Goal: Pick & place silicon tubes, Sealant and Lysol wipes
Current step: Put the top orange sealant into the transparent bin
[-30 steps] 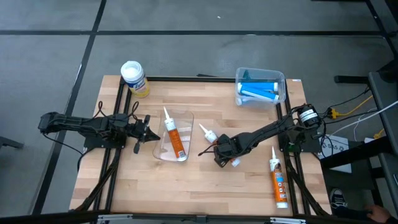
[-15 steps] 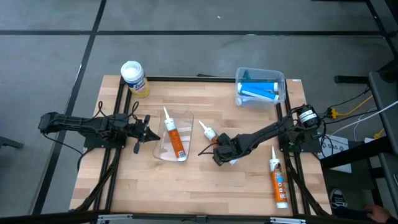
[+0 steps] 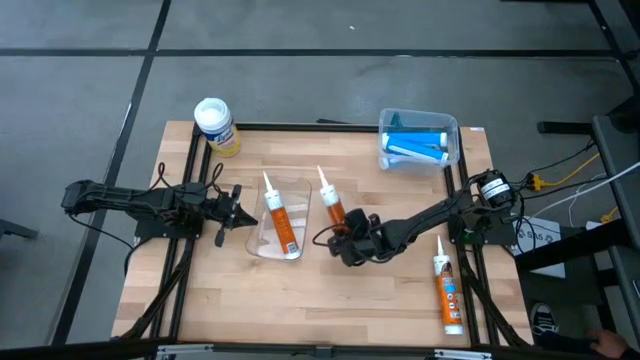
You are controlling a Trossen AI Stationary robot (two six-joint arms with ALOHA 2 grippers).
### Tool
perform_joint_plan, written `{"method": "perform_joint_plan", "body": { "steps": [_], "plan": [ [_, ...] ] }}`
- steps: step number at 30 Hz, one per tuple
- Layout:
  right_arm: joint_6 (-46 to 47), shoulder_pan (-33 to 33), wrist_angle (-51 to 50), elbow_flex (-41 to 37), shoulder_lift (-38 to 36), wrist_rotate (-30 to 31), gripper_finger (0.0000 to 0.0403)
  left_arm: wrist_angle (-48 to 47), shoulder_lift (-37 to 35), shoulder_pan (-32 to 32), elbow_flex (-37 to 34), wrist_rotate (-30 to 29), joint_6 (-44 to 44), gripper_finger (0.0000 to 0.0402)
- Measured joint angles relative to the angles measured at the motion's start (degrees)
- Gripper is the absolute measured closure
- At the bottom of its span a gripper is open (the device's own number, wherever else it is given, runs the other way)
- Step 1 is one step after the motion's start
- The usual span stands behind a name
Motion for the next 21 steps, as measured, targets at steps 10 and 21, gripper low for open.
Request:
{"method": "perform_joint_plan", "body": {
  "steps": [10, 21],
  "plan": [
    [-5.40, -0.55, 6.07, 0.07, -0.09, 13.96, 0.0192, 0.00, 0.00, 0.02, 0.00, 0.00, -0.02, 0.0391],
    [-45.64, -1.90, 35.37, 0.13, -0.14, 21.50, 0.0192, 0.00, 0.00, 0.01, 0.00, -0.01, -0.02, 0.0393]
  ]
}}
